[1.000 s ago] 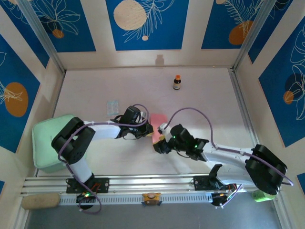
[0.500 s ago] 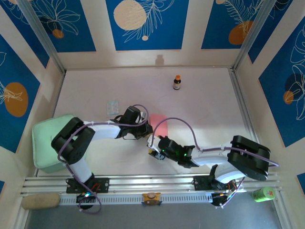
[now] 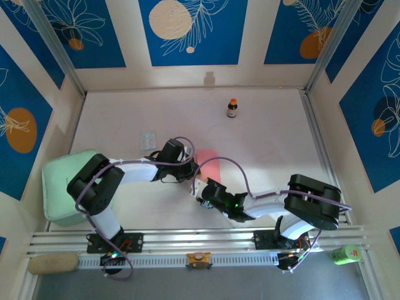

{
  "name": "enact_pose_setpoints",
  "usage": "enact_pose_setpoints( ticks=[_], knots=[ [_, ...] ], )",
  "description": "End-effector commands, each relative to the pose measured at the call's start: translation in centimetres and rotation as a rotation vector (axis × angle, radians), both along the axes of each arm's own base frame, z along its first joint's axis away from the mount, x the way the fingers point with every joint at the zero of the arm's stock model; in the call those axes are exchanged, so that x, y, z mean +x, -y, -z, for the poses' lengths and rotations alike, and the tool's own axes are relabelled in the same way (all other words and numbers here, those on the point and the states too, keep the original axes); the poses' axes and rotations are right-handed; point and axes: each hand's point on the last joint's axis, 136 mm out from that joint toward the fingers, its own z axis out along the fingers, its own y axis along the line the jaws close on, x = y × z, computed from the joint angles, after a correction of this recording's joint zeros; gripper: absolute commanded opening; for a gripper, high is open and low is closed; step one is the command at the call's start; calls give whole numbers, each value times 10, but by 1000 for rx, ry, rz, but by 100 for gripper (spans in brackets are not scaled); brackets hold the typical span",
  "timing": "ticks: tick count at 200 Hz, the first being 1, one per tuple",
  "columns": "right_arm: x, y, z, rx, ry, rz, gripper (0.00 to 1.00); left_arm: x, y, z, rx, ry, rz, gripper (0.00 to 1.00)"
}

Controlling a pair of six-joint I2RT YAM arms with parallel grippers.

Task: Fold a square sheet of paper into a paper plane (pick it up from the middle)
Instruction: Third fold the triangle at the center of the table.

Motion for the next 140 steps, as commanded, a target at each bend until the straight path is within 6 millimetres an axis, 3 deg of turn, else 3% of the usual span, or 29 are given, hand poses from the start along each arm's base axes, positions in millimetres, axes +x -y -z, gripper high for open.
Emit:
enact_pose_setpoints(
  ticks=[1, 65, 140],
  knots=[
    [5, 0, -17, 68, 21, 38, 46, 7, 1, -17, -26, 24, -6, 0],
    [2, 6, -16, 84, -18, 62, 28, 7, -1, -16, -14, 24, -9, 0],
    [2, 9, -21, 124, -31, 69, 17, 7, 0, -17, -17, 23, -8, 0]
  ],
)
